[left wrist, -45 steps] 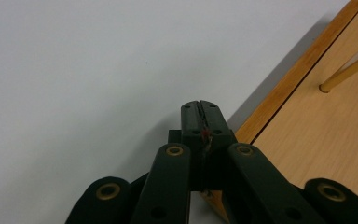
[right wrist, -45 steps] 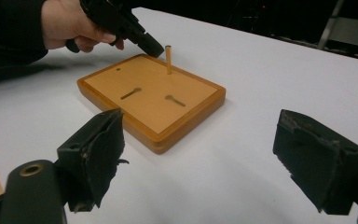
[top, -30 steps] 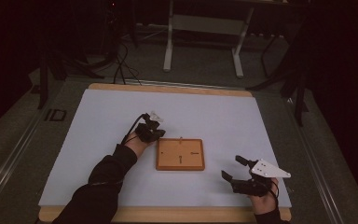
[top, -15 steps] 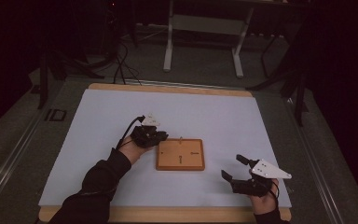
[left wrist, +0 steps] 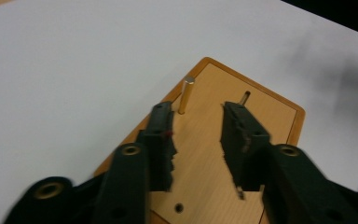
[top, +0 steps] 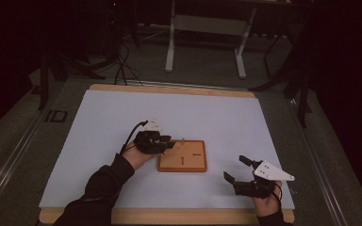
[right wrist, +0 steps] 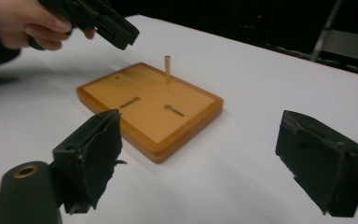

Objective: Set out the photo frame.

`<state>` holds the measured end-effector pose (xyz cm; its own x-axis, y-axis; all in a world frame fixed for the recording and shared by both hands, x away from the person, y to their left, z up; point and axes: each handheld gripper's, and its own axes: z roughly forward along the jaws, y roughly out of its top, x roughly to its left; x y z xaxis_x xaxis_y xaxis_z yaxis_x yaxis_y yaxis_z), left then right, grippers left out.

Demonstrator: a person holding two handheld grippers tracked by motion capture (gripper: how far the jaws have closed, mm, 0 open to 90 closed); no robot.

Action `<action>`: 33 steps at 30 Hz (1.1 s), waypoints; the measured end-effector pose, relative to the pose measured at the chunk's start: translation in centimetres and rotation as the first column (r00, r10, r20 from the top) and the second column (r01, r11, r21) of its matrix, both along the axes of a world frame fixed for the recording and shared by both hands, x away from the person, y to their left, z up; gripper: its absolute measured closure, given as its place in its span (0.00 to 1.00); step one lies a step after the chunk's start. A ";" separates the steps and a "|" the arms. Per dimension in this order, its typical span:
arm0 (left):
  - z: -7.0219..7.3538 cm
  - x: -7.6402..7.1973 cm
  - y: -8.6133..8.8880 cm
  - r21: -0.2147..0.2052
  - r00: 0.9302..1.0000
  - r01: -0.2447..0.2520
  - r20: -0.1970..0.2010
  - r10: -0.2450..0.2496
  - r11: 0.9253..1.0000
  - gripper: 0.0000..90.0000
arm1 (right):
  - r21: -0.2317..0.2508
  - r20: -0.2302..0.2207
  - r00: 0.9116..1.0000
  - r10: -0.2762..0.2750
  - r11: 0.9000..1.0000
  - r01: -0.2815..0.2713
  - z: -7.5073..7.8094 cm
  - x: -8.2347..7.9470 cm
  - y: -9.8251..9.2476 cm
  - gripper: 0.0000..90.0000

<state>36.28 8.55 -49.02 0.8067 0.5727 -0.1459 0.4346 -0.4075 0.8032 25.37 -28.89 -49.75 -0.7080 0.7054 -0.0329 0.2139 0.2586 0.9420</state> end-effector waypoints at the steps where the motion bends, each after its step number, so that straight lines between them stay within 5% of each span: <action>1: -0.1 0.0 -0.1 0.005 1.000 0.003 0.000 -0.003 1.000 0.70 | 0.002 0.020 1.000 0.000 1.000 0.000 0.0 0.0 0.0 0.15; 8: -0.6 0.2 -1.3 0.019 0.999 0.030 0.037 -0.031 0.999 0.70 | 0.024 -0.037 0.999 -0.012 1.000 0.012 0.0 0.2 0.0 0.12; 10: -0.8 0.3 -1.6 0.011 0.998 0.043 0.047 -0.043 0.999 0.66 | 0.033 -0.029 0.999 -0.046 0.998 0.047 0.0 0.2 0.1 0.12; 14: -1.3 0.6 -2.1 0.018 0.998 0.053 0.044 -0.054 0.998 0.66 | 0.027 -0.034 0.999 -0.029 0.999 0.030 0.0 0.1 0.4 0.12; 20: -2.3 1.5 -2.9 0.061 0.999 0.007 0.044 -0.010 0.998 0.66 | 0.007 -0.061 0.998 -0.008 1.000 0.008 -0.2 0.1 0.9 0.15; 33: -2.8 2.4 -4.1 0.055 0.998 0.002 0.055 -0.005 0.998 0.77 | 0.007 -0.090 0.996 0.006 1.000 -0.005 -0.3 0.0 0.9 0.24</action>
<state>38.68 4.45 -51.84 0.8146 0.5758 -0.0694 0.3888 -0.4535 0.8020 25.38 -27.97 -50.01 -0.7118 0.7015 0.0359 0.2969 0.2542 0.9205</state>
